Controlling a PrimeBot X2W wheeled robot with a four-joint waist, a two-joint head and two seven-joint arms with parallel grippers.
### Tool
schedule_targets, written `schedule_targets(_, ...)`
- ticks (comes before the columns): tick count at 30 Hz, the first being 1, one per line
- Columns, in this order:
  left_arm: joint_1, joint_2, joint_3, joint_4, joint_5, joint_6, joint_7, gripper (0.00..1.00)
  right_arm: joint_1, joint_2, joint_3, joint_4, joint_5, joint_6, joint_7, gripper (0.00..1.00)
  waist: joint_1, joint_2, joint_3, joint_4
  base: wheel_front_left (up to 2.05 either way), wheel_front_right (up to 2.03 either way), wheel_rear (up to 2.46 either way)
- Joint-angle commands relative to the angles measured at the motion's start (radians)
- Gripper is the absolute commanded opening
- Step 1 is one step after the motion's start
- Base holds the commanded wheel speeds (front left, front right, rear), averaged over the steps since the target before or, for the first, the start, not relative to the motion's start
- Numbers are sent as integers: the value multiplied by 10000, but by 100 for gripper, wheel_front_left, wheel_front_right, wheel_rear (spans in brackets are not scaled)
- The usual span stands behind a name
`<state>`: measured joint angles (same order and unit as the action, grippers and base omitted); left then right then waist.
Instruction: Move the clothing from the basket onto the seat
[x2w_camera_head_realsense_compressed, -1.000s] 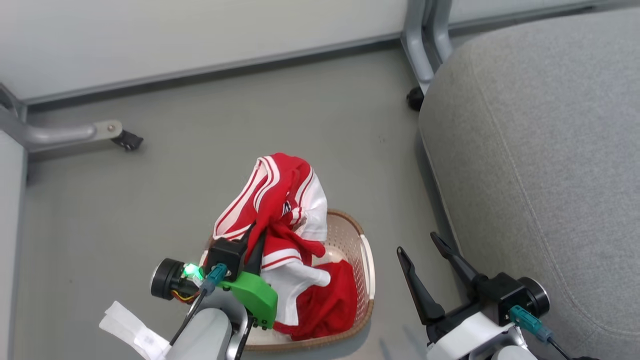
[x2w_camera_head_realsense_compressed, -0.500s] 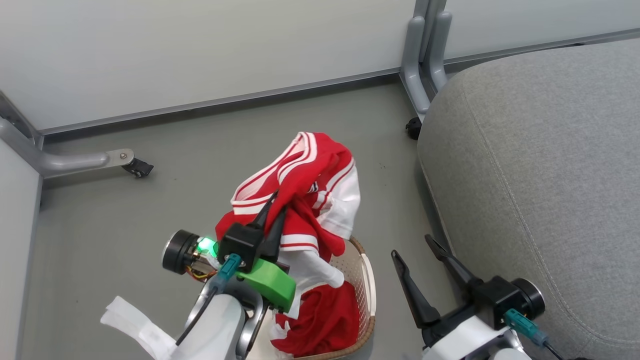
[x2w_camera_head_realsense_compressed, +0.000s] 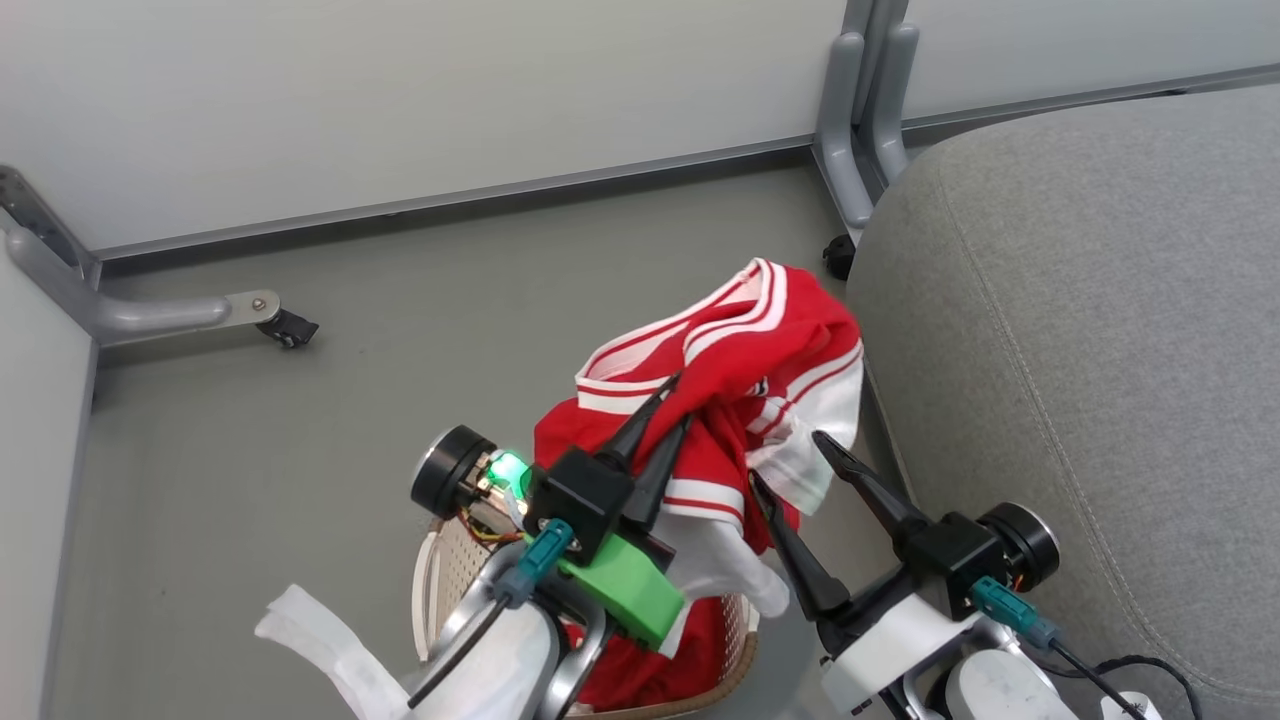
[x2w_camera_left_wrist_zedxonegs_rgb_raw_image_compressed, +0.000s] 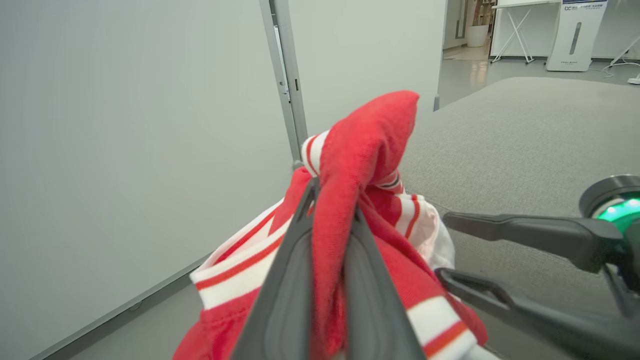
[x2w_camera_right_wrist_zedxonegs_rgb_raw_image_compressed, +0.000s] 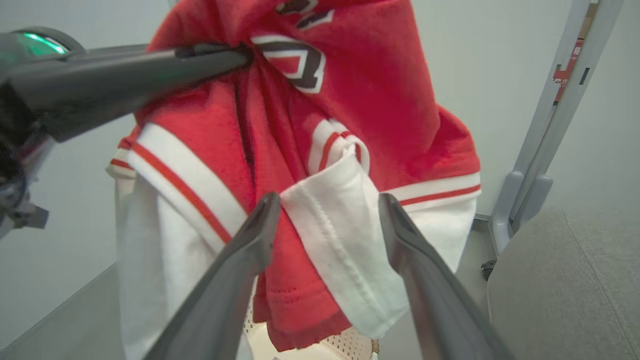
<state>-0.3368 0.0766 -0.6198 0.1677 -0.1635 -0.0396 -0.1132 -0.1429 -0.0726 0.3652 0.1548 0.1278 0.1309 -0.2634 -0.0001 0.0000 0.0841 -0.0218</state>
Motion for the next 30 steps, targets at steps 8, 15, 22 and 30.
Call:
schedule_targets(8,318,-80,-670,-733,-71,-255,322,0,-258,-248,398,548,232,-3,-19,100,1,0,-166,126,0,0,0)
schedule_targets(15,448,-133,-1132,-814,-288,-397,483,0,-339,-430,1024,521,537,-3,-21,100,1,0,-323,169,0,0,0)
schedule_targets(22,509,-140,-1431,-852,-437,-470,594,0,-363,-428,1030,557,379,-3,-21,100,1,0,-414,186,0,0,0)
schedule_targets(30,483,-124,-1498,-894,-558,-455,629,0,-464,-579,1375,605,439,-3,-21,0,1,0,-422,190,0,0,0)
